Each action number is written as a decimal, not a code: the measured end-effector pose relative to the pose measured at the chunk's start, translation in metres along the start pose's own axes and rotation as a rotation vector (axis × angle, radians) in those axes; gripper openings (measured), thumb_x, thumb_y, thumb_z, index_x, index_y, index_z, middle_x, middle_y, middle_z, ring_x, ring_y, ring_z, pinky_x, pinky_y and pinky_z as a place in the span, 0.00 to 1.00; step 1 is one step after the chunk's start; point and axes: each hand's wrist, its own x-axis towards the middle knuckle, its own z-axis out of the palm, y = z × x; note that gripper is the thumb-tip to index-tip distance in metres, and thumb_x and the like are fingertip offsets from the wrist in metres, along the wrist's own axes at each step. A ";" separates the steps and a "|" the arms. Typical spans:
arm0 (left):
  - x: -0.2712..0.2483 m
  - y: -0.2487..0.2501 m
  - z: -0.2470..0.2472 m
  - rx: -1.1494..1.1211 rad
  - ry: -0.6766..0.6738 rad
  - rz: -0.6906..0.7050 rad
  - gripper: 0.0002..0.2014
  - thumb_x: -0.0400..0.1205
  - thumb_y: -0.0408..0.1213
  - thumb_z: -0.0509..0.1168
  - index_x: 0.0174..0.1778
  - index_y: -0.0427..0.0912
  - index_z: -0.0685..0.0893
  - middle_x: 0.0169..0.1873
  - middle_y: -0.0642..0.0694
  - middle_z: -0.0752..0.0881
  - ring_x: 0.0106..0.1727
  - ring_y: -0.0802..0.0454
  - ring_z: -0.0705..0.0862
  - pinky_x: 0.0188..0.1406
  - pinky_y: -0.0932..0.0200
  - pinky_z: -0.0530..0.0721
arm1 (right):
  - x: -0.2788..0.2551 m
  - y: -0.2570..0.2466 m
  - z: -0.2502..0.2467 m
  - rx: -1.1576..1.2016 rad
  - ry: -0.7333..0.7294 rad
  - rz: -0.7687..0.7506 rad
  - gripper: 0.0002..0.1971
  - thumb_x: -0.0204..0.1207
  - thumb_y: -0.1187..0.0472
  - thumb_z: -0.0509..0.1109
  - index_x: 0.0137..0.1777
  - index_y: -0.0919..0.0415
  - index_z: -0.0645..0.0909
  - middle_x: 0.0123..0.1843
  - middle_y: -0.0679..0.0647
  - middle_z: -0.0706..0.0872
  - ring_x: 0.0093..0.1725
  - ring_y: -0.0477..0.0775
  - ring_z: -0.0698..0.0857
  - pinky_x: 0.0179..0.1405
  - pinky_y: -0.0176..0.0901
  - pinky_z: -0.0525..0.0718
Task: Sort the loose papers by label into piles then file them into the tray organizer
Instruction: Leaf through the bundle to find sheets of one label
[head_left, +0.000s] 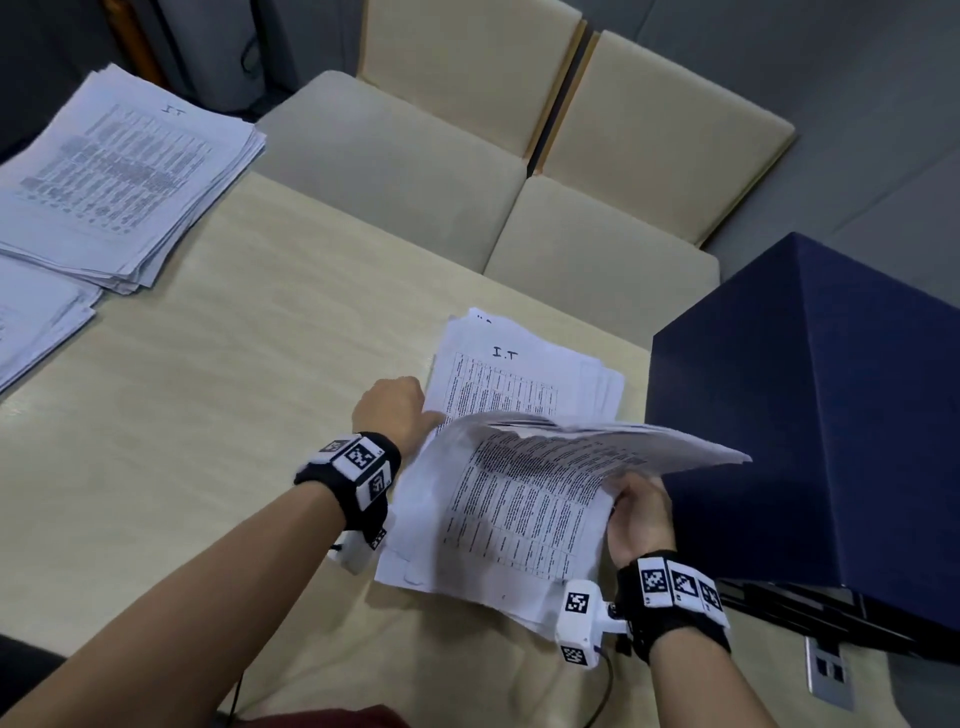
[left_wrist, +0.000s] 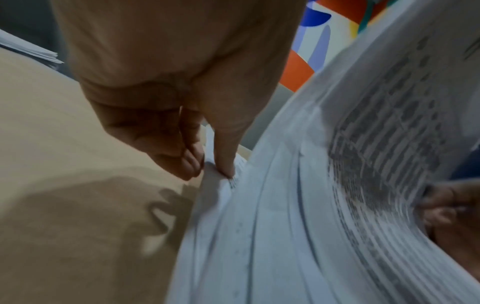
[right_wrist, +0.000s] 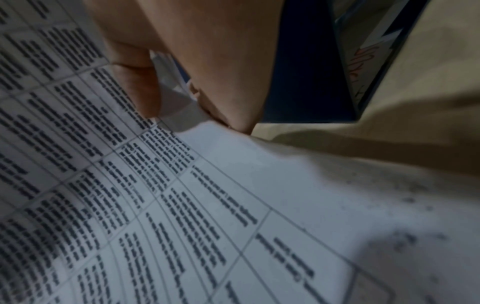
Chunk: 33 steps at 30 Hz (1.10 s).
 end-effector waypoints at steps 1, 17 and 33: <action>0.001 0.000 0.002 0.013 0.012 0.029 0.13 0.77 0.46 0.73 0.36 0.42 0.80 0.34 0.43 0.83 0.42 0.39 0.85 0.35 0.53 0.80 | 0.002 0.000 0.000 -0.011 -0.004 0.006 0.16 0.74 0.83 0.57 0.39 0.62 0.75 0.32 0.58 0.84 0.36 0.59 0.83 0.39 0.51 0.82; 0.001 0.005 -0.031 -0.446 -0.286 0.554 0.19 0.78 0.24 0.67 0.26 0.50 0.81 0.24 0.57 0.79 0.29 0.57 0.75 0.32 0.57 0.74 | 0.006 0.001 0.003 -0.093 -0.075 0.016 0.11 0.68 0.83 0.62 0.39 0.69 0.81 0.30 0.60 0.86 0.34 0.59 0.85 0.39 0.44 0.84; 0.001 0.008 -0.004 0.465 0.067 0.205 0.21 0.90 0.50 0.52 0.56 0.40 0.86 0.51 0.39 0.88 0.52 0.37 0.87 0.44 0.53 0.77 | 0.000 -0.002 0.002 -0.124 -0.030 -0.012 0.10 0.75 0.81 0.63 0.45 0.68 0.81 0.38 0.60 0.89 0.37 0.58 0.89 0.34 0.44 0.86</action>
